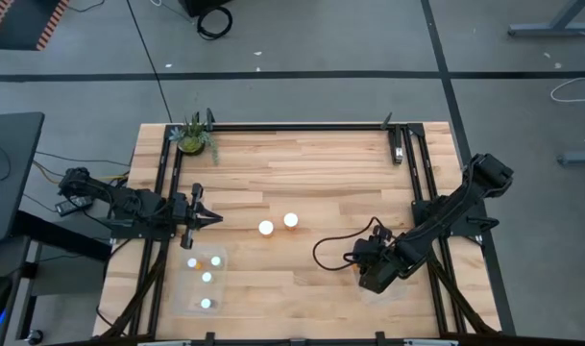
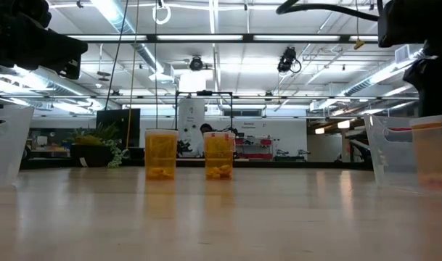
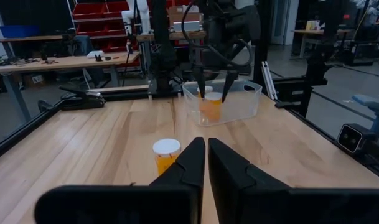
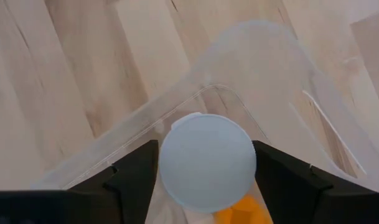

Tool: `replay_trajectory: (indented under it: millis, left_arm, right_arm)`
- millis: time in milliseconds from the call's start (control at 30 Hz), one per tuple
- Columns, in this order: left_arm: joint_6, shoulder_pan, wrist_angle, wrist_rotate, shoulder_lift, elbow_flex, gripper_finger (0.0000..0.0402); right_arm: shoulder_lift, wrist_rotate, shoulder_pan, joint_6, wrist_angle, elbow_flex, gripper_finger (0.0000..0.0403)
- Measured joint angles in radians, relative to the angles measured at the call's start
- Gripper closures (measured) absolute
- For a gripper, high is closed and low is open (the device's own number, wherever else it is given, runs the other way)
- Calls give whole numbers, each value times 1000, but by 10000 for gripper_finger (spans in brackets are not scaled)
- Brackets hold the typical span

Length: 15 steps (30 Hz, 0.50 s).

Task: Pick and place medicine bottles into bin by pill shape (circle, oval)
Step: Put the large orange pill bottle into the right transparent bin

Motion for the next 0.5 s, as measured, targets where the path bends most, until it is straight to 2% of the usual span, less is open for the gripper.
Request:
replay_trajectory:
  millis: [167, 300, 500]
  left_arm:
    - [0, 0, 0, 0, 0, 0, 374]
    - [0, 0, 0, 0, 0, 0, 368]
    - [0, 0, 0, 0, 0, 0, 367]
  right_arm:
    - [-30, -2, -15, 2, -15, 17, 131]
    - [-41, 7, -45, -19, -82, 97, 132]
    - [-41, 128, -82, -186, -88, 202, 133]
